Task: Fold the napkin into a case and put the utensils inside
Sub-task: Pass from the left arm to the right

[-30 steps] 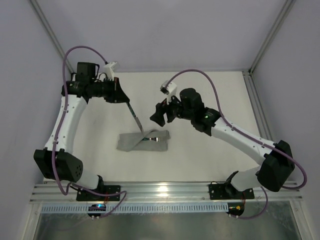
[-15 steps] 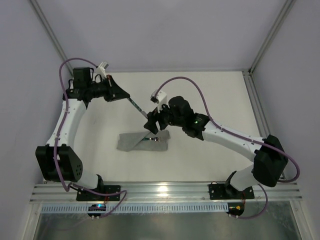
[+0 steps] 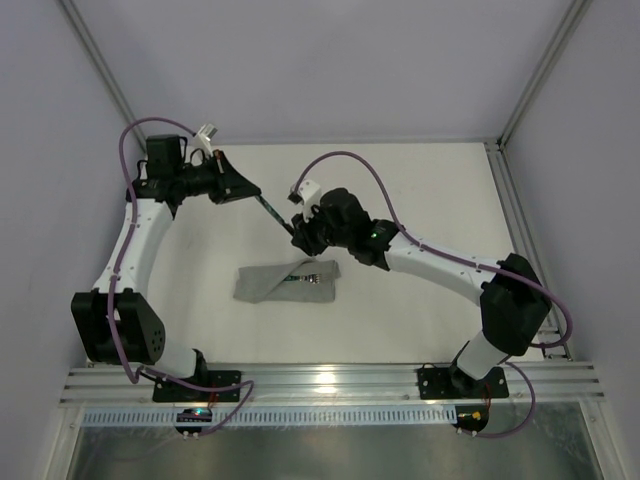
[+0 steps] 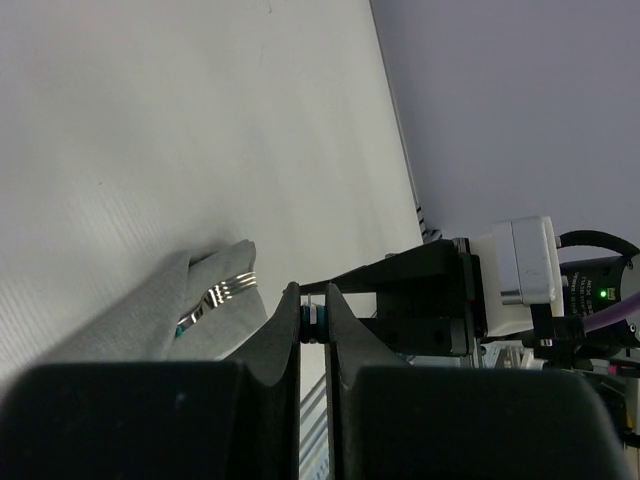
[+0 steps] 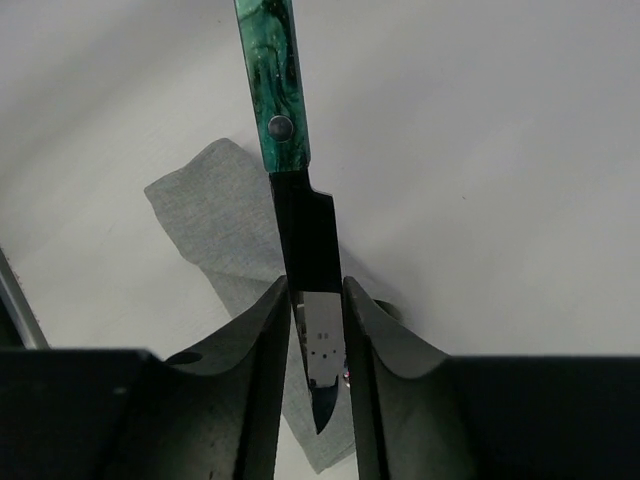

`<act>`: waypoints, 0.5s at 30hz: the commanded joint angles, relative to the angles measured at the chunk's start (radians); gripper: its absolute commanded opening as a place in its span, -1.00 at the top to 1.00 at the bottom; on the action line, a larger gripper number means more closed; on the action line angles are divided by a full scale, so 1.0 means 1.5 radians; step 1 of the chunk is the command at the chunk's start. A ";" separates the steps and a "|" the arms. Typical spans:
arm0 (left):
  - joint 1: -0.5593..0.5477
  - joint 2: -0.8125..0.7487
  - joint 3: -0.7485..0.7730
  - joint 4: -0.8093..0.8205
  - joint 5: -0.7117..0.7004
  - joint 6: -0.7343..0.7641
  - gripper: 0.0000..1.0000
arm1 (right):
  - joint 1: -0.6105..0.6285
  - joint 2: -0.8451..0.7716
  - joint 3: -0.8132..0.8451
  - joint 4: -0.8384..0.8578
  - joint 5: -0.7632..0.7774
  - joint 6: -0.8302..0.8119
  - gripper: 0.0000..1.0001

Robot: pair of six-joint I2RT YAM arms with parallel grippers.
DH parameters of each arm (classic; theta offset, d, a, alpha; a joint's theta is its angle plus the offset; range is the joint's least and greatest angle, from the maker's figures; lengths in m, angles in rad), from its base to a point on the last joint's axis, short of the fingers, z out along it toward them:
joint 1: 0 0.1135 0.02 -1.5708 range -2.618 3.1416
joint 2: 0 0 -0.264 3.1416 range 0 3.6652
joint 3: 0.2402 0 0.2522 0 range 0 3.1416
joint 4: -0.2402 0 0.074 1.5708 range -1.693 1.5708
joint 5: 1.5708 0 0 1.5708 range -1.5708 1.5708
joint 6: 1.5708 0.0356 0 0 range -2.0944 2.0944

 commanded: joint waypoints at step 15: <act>0.004 -0.005 -0.001 -0.140 -0.040 0.164 0.32 | -0.020 -0.014 0.028 -0.105 -0.009 -0.061 0.94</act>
